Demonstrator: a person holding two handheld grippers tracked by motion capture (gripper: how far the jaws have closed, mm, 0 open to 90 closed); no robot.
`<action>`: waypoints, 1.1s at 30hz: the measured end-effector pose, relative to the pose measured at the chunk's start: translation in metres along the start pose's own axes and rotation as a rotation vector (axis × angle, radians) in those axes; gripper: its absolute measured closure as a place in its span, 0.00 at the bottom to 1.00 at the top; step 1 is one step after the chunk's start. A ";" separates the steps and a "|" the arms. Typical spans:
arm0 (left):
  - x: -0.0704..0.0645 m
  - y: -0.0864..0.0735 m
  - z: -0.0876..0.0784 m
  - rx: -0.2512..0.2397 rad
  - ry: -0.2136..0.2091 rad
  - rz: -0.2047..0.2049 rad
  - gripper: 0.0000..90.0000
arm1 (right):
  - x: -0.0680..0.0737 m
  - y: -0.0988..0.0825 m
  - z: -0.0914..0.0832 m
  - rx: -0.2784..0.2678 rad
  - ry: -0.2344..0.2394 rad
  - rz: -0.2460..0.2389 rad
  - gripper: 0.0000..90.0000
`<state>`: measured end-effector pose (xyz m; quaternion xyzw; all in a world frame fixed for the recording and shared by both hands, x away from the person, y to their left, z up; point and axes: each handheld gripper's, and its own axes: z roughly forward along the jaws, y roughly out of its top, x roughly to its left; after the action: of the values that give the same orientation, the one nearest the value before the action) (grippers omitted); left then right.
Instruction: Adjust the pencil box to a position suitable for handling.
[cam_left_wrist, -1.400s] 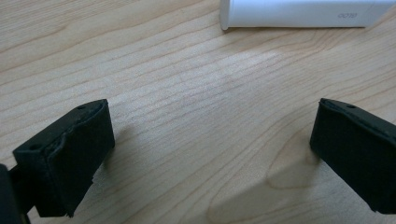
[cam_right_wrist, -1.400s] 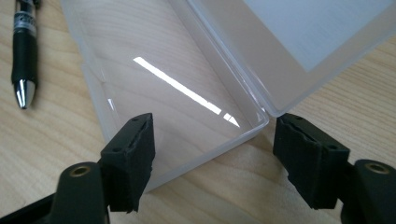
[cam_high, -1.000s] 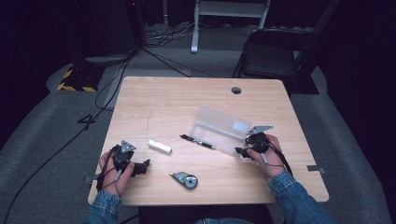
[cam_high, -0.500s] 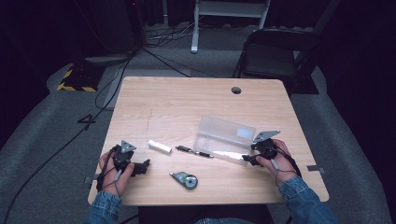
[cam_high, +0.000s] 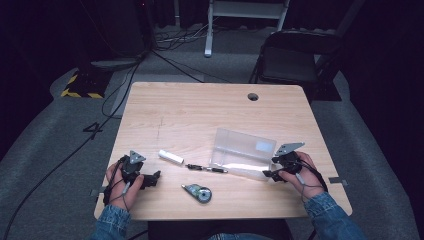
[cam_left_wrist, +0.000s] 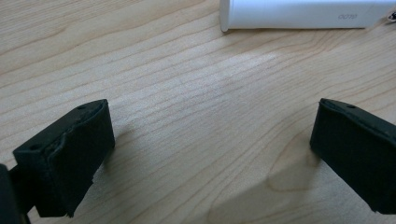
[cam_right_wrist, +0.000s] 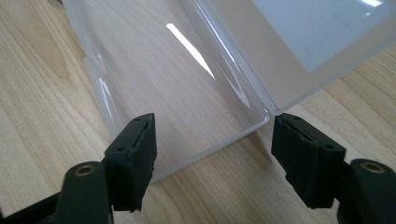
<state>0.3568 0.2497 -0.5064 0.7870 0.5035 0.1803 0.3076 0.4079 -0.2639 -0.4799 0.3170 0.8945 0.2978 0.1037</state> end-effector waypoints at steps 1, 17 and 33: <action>0.000 0.000 0.000 -0.002 0.002 0.003 0.00 | 0.000 0.000 -0.002 -0.010 -0.001 0.008 0.33; 0.000 0.001 0.000 0.001 0.000 0.000 0.00 | 0.024 0.020 -0.029 -0.141 -0.023 0.011 0.25; 0.000 0.001 0.001 0.000 0.000 0.002 0.00 | 0.060 0.065 -0.019 -0.132 0.075 -0.091 0.44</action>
<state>0.3582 0.2495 -0.5064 0.7874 0.5027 0.1808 0.3075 0.3865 -0.1949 -0.4255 0.2568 0.8897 0.3628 0.1041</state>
